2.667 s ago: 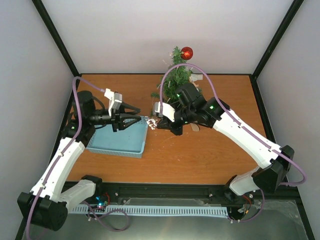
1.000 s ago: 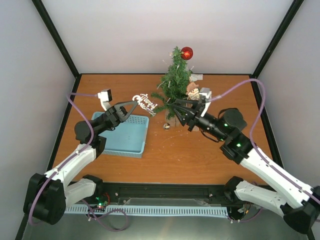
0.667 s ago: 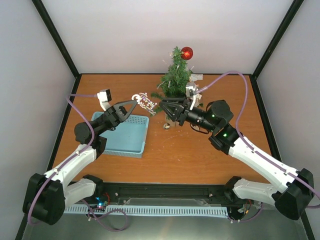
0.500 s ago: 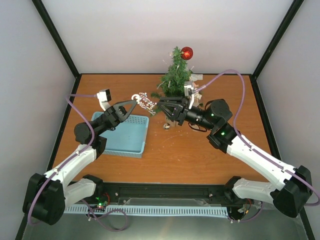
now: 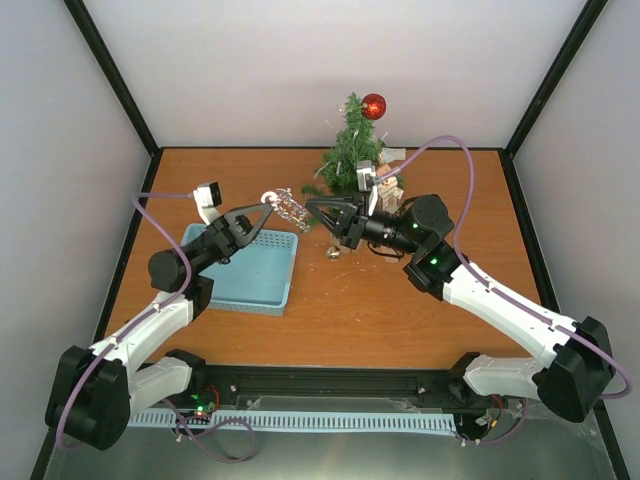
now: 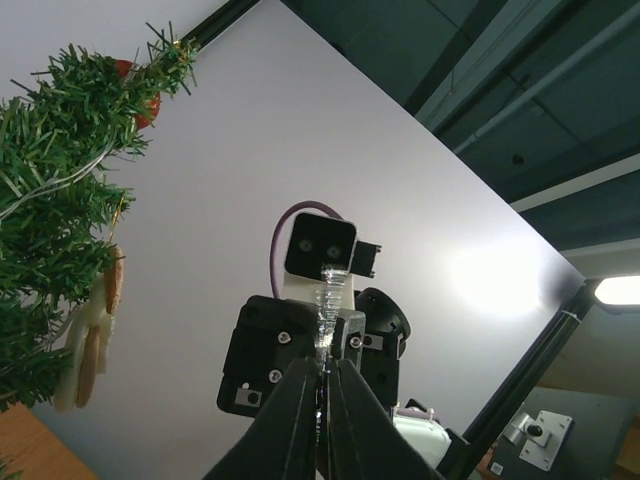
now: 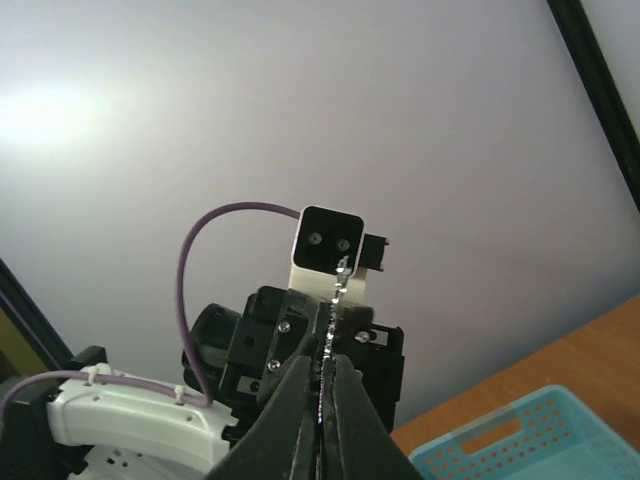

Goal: Decorate the small christmas tree
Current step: Place the decoration item on the Christmas tree.

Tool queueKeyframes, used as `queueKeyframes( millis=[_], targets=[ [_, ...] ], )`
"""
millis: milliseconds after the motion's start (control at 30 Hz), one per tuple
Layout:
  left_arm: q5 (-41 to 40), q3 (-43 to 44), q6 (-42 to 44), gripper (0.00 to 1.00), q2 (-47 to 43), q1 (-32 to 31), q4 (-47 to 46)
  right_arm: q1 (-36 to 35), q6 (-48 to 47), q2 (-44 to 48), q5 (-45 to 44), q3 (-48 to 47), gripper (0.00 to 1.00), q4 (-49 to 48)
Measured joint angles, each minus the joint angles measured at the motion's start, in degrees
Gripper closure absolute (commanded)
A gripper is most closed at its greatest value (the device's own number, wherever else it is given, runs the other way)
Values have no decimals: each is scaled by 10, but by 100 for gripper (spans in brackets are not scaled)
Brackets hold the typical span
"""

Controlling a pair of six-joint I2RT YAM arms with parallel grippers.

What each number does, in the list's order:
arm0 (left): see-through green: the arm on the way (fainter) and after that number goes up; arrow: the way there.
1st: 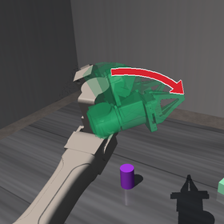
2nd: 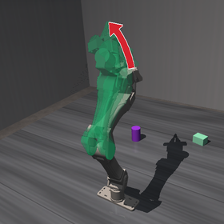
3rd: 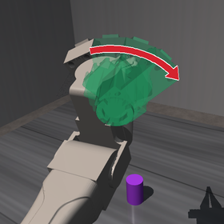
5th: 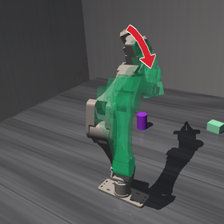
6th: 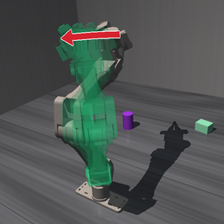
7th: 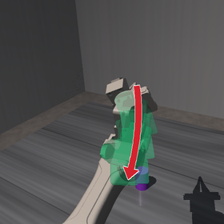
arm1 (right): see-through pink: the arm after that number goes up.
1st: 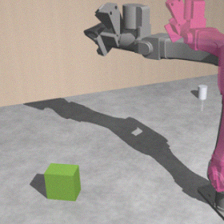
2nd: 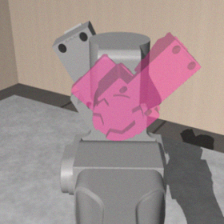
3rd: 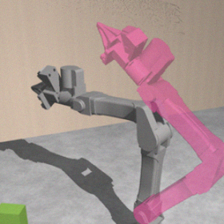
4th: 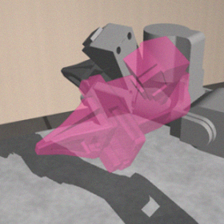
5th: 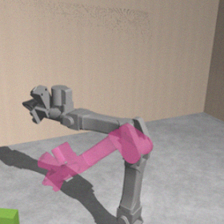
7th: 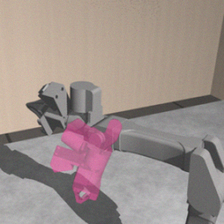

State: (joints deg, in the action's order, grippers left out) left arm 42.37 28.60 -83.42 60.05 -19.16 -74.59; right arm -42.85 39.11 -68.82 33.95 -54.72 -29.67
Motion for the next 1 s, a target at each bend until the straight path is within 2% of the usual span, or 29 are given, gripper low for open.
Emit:
queueKeyframes(
  millis=[67, 100, 133, 200, 233, 367, 500, 533, 567, 800, 1000],
  targets=[
    [-1, -4, -2, 67, 0, 0, -3, 0, -4, -2, 9, 0, 97, -5],
    [-1, -5, -4, 52, 0, 0, -3, 0, -9, -2, 13, 0, 97, -5],
    [-1, -6, -4, 42, -1, -1, -3, 0, -18, -2, 16, -1, 97, -1],
    [-2, -8, -4, 28, -5, -2, 3, 0, -52, 0, 20, -8, 97, 25],
    [-2, -8, 1, 25, -9, -2, 9, 3, -75, 3, 21, -16, 97, 52],
    [-2, -9, 40, 18, -37, -3, 79, 34, -181, 22, 28, -62, 97, 178],
    [-2, 0, 134, 10, -71, -3, 219, 96, -259, 41, 31, -97, 97, 279],
    [-2, 9, 164, 3, -76, -3, 259, 107, -278, 42, 28, -103, 97, 303],
    [-2, 17, 190, 1, -78, -3, 292, 113, -292, 43, 24, -106, 97, 322],
    [-29, 110, 443, 0, -94, -3, 578, 121, -367, 39, -4, -89, 97, 397],
    [-50, 113, 564, 0, -113, -3, 693, 121, -425, 7, -41, -84, 97, 407]
  ],
)
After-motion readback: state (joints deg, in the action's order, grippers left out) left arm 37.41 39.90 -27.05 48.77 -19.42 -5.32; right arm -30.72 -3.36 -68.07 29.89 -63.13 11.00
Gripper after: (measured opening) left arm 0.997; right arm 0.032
